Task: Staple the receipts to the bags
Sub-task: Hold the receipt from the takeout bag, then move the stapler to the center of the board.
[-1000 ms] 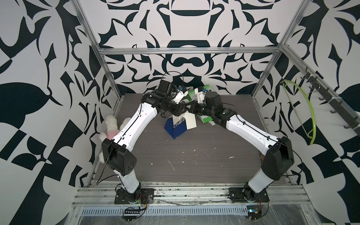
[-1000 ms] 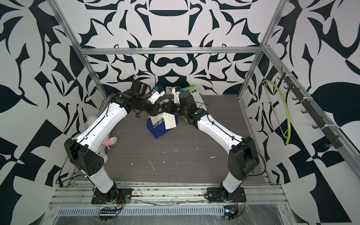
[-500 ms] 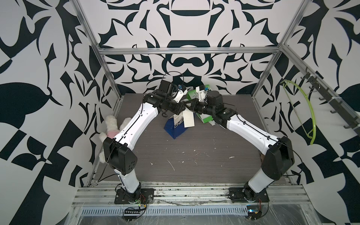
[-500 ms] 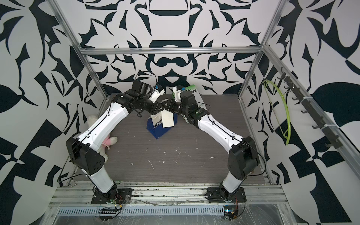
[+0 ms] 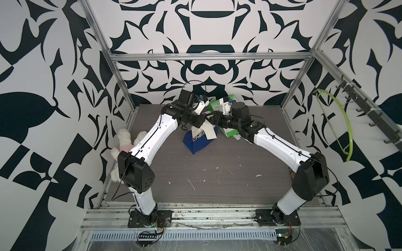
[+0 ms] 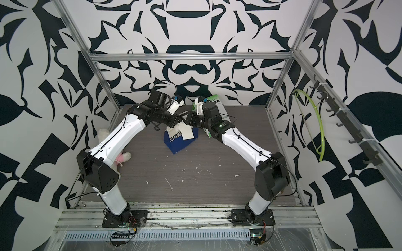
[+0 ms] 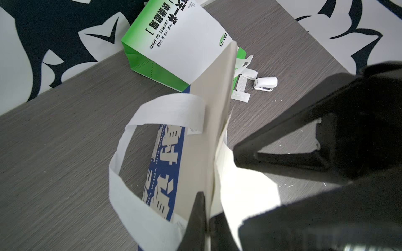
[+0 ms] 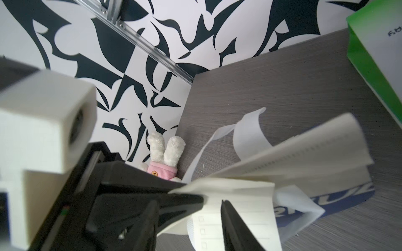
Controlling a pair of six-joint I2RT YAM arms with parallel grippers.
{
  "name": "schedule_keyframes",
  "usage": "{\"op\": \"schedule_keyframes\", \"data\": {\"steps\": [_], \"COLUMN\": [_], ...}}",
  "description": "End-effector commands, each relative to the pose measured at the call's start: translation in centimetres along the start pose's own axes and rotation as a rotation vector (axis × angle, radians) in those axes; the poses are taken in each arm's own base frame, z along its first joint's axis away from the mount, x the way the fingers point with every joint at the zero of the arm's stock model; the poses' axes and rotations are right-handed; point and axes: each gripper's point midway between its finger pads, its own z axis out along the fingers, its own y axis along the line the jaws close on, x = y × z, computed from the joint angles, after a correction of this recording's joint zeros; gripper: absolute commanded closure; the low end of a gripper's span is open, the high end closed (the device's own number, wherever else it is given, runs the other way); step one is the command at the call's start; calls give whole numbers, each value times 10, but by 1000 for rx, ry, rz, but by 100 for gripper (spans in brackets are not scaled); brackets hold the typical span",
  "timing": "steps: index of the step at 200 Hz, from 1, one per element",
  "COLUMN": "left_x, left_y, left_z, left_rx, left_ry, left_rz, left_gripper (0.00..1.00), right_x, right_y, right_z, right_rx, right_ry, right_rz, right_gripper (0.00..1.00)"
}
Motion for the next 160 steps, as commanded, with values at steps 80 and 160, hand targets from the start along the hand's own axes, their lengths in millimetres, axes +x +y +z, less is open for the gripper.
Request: {"op": "schedule_keyframes", "data": {"steps": [80,160], "left_x": [14,40], "left_y": [6,3], "left_z": [-13,-41], "left_rx": [89,217], "left_ry": [1,9], "left_rz": [222,375], "left_gripper": [100,100], "right_x": [-25,18], "right_y": [-89,-242], "right_z": [-126,-183], "right_rx": [106,720], "right_ry": [83,253], "right_rz": [-176,-109], "right_gripper": [43,36]}}
